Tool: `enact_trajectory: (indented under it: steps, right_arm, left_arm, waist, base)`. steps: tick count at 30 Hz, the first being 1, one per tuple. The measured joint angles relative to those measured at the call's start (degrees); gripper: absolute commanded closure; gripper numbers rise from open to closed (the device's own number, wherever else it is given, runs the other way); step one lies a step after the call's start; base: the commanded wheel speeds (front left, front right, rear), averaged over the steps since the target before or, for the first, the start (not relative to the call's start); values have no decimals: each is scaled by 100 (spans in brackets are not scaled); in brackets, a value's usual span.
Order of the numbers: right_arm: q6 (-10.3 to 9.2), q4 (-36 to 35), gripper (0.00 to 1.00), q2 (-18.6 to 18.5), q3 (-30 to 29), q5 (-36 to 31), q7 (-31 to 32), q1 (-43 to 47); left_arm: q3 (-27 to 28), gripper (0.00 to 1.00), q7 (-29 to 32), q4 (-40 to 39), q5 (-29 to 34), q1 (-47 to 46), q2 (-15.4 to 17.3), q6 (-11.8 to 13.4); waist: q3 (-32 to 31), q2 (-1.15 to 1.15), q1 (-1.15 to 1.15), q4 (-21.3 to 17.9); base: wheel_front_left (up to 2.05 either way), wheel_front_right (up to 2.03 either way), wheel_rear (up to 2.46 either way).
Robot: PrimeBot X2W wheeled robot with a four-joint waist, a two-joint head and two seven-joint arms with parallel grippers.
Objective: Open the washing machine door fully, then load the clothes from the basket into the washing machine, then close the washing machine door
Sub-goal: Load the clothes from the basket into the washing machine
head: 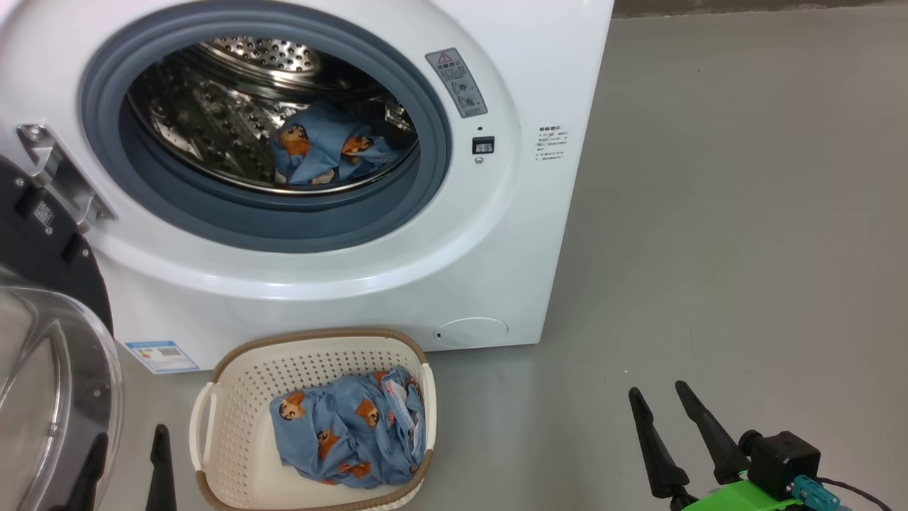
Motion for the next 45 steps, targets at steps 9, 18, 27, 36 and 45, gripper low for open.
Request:
enact_trajectory:
  steps: [9, 18, 27, 36, 45]
  right_arm:
    - [0, -2, 0, 0, 0, 1, 0, 0]
    - [0, -1, 0, 0, 11, 2, 0, 2]
    - [0, -10, 0, 0, -1, 11, 0, 2]
    - [0, -13, 0, 0, -10, 15, 0, 1]
    - [0, -30, 0, 0, -19, 45, 0, 0]
  left_arm:
    - [9, 0, 0, 25, 0, -2, -1, -59]
    - [4, 0, 0, 75, 92, -4, -19, -99]
    - [11, 0, 0, 90, 92, -24, -18, -116]
    - [7, 0, 0, 90, 92, -44, -21, -118]
    - [0, 0, 0, 87, 88, -134, -25, -143]
  waist:
    - [26, 0, 0, 18]
    - [21, 0, 0, 60]
    - [86, 0, 0, 61]
    - [140, 0, 0, 34]
    - [217, 0, 0, 7]
  base:
    - [0, 0, 0]
    - [0, 0, 0]
    - [0, 0, 0]
    - [0, 0, 0]
    - [0, 0, 0]
